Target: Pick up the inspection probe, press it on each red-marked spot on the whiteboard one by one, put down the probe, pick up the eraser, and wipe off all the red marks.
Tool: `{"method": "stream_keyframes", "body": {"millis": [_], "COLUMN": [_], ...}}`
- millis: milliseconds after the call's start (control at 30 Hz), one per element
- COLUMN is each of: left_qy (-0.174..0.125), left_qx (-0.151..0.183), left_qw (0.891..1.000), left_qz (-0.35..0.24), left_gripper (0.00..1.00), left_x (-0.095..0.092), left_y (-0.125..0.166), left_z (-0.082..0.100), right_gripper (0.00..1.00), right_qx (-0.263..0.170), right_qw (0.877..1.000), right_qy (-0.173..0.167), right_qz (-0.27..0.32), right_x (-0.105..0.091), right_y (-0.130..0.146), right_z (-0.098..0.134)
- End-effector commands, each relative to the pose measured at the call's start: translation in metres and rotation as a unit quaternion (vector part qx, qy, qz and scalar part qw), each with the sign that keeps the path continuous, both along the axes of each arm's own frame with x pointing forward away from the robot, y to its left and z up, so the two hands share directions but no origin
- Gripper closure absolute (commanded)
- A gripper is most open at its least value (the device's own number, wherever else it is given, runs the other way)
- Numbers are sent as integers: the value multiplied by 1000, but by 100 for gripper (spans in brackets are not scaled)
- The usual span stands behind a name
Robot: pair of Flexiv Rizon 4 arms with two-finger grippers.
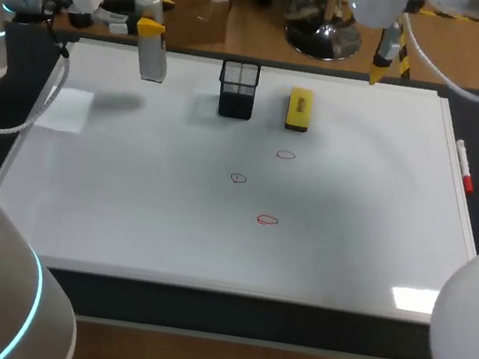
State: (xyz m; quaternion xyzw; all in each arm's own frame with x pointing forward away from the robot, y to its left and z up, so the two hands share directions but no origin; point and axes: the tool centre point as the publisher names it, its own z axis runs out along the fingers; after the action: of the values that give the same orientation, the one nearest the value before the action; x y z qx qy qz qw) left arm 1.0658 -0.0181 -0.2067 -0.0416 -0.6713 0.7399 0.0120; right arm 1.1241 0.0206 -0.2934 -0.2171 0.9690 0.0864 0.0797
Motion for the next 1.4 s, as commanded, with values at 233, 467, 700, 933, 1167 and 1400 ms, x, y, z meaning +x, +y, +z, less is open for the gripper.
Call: {"method": "stream_keyframes", "body": {"millis": [233,467,700,933,1167,1400], "left_qy": [0,0,0,0,0,0], "left_qx": [0,0,0,0,0,0], "left_qw": [1000,1000,1000,1000,1000,1000], "left_qz": [-1,-1,-1,-1,-1,-1], "left_gripper": [100,100,100,100,100,100], "left_x": [0,0,0,0,0,0], "left_y": [0,0,0,0,0,0], "left_z": [1,1,1,1,1,1], "right_gripper": [0,0,0,0,0,0], "right_qx": [-178,-178,-151,-108,-124,-127], "right_qw": [980,980,983,978,947,903], "right_qy": [76,76,73,66,65,49], "right_qz": [35,35,79,166,287,407], "right_x": [0,0,3,-7,-18,-30], "right_y": [4,4,11,20,32,55], "right_z": [6,6,-11,-35,-50,-66]}}
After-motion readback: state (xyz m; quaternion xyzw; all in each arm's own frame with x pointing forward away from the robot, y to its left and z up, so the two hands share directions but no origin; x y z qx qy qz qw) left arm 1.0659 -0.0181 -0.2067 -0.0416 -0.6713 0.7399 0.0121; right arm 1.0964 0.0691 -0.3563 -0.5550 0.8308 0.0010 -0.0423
